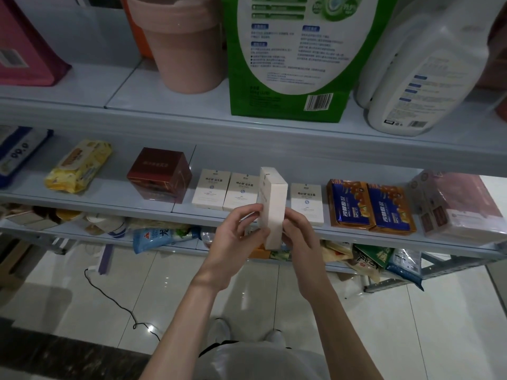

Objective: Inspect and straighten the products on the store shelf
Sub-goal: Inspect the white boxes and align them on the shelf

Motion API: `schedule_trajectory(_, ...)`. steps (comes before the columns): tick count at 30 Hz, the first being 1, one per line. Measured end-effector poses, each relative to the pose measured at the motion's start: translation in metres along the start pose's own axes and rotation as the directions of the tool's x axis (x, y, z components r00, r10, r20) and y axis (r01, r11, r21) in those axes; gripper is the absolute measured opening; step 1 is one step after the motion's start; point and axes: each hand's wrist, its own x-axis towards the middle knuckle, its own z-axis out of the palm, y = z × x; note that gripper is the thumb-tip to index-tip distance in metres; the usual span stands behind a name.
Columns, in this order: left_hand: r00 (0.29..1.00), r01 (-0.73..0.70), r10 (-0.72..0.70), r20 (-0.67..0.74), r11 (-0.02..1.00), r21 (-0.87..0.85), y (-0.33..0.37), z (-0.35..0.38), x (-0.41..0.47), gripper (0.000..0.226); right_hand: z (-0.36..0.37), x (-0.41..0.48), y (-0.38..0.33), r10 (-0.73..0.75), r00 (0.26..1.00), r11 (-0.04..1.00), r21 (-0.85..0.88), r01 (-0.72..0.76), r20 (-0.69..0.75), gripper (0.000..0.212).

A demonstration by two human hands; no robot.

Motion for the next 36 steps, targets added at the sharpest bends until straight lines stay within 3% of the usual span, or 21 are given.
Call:
schedule_trajectory(6,1.0,0.013,-0.013,0.011,1.0,0.008,-0.001,-0.001,0.0,0.048,-0.001,0.0,-0.002,0.023,1.0,1.0,0.007,-0.023,-0.003,0.03)
schedule_trajectory(20,0.999,-0.054,0.055,-0.002,0.998,0.043,0.002,0.001,-0.004,0.028,-0.004,-0.003,-0.001,-0.081,0.996,0.993,-0.084,0.085,0.049,0.032)
schedule_trajectory(28,0.998,-0.032,0.031,0.06,0.999,0.014,0.013,0.015,-0.012,0.039,-0.001,-0.004,-0.002,-0.061,0.998,0.998,-0.025,0.062,0.031,0.036)
schedule_trajectory(36,1.0,-0.009,0.01,0.0,0.996,0.089,0.014,0.017,-0.013,0.036,-0.001,-0.007,-0.004,-0.054,0.998,0.998,-0.035,0.054,0.009,0.031)
